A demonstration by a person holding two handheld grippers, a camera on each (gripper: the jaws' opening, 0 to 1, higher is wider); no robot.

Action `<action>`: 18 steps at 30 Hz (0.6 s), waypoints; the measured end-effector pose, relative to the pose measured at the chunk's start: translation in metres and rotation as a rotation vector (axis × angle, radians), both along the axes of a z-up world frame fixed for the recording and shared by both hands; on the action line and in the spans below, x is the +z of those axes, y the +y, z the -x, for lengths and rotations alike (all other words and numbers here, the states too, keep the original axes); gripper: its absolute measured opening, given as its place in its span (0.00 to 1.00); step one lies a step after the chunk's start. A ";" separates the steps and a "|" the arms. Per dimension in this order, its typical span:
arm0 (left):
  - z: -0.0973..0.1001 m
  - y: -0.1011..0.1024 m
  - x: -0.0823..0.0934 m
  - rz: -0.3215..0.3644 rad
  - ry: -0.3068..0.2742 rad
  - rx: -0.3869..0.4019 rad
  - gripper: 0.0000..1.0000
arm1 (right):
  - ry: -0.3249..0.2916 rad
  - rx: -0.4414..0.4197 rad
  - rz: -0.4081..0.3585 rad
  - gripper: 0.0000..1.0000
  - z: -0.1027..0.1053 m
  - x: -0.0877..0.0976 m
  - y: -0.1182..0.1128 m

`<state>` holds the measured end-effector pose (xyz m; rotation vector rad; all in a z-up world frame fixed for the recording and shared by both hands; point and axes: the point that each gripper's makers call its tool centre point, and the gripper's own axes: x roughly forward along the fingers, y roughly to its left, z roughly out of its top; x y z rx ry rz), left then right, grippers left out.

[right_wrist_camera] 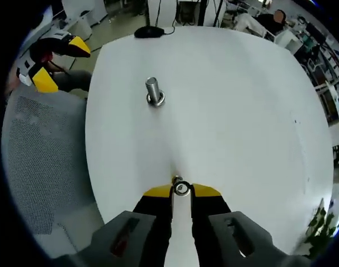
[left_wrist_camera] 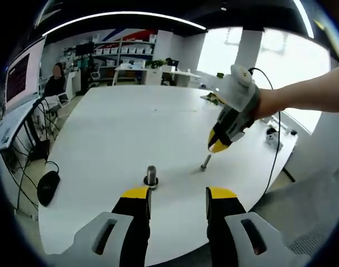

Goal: Place the washer onto the threaded stud by aligning its center hole with the stud, sliding it down to the base, and recovering from edge contact or off-axis alignment until the washer reaches the visible bottom stop.

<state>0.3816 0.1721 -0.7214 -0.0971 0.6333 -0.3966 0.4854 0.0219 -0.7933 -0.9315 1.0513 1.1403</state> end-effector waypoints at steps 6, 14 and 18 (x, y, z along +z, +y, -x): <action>0.000 -0.001 -0.001 -0.002 0.004 -0.007 0.38 | 0.003 0.019 0.023 0.13 0.002 -0.006 -0.002; 0.000 -0.002 -0.002 0.001 0.007 -0.008 0.38 | 0.011 0.029 0.040 0.13 0.003 -0.016 -0.001; 0.000 -0.002 -0.002 0.001 0.008 -0.010 0.38 | 0.016 0.030 0.050 0.13 0.001 -0.022 -0.001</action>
